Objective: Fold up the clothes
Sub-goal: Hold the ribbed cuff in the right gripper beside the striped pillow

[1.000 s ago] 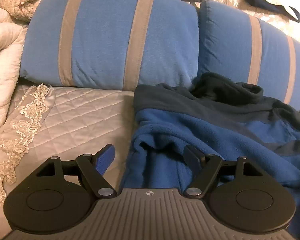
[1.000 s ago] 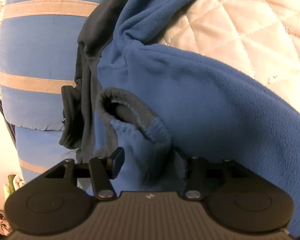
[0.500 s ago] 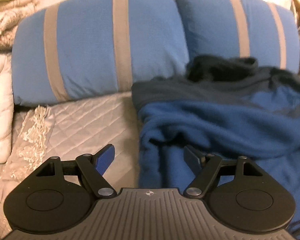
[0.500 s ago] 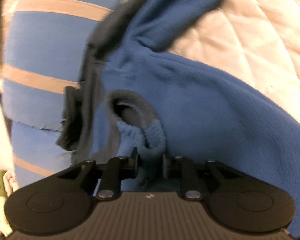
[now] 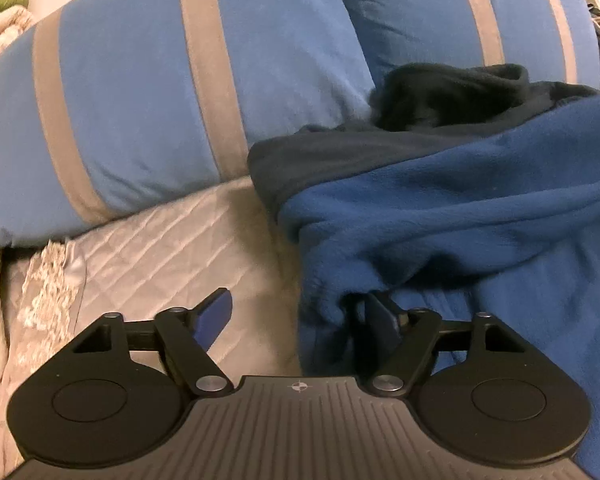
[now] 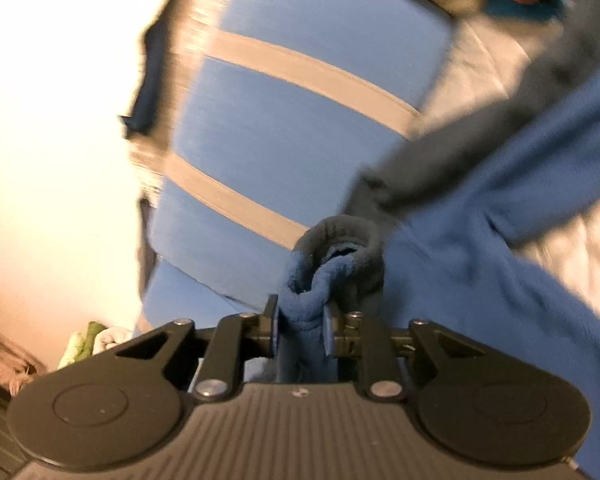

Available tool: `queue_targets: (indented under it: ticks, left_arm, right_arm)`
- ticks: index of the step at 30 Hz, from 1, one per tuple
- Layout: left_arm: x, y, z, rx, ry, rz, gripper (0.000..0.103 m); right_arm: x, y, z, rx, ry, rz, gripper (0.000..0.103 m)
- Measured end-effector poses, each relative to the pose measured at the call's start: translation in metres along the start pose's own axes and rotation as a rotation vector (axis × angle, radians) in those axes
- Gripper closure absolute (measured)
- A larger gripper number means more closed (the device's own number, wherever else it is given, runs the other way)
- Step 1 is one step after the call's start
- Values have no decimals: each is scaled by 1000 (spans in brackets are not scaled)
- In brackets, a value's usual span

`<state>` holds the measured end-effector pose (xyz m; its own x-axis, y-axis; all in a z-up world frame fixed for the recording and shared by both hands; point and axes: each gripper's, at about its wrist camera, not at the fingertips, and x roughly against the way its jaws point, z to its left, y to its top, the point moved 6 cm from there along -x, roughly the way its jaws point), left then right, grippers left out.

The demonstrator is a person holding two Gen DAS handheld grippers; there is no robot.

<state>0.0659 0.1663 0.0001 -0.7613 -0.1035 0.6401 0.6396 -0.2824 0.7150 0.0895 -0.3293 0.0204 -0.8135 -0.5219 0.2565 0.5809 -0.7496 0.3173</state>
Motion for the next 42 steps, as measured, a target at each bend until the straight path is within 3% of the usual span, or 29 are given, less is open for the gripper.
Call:
queue_targets:
  ticks: [3,7,10,16,18,20,23,28,33,36,39,42]
  left_arm:
    - [-10,2,-11,-61,13,10,74]
    - [-9,-4,-15,-163,64,-4,88]
    - [-4,-9,0,-152,80,-27,88]
    - [-3,-23,11,-123,34,-24,87]
    - [-2,-26,1,-218,60,-43,86]
    - [-1,-29,-10,-314,86,-62,82]
    - [1,-34,-25,-457,125,-92,64]
    - [4,-41,-52,-694,190,-139,63]
    - [-3,-31,-59,-754,245,-119,63]
    - [-5,-26,-59,-764,245,-123,63]
    - [-10,-26,-60,-797,254,-104,63]
    - [-10,-24,-53,-744,250,-100,63]
  right_arm:
    - [2,10,11,105,26,-49,83]
    - [-1,5,-17,42,-102,3,83]
    - [-1,-6,-40,-22,-208,49,83]
    - [1,-33,-79,-156,-381,130,83]
    - [1,-42,-93,-207,-436,155,83]
    - [1,-41,-96,-225,-432,155,83]
    - [1,-41,-98,-234,-431,164,82]
    - [2,-41,-97,-238,-434,181,78]
    - [4,-44,-101,-247,-433,192,72]
    - [3,-46,-101,-258,-422,214,52]
    - [0,-50,-103,-278,-403,244,49]
    - [-3,-53,-102,-278,-402,243,50]
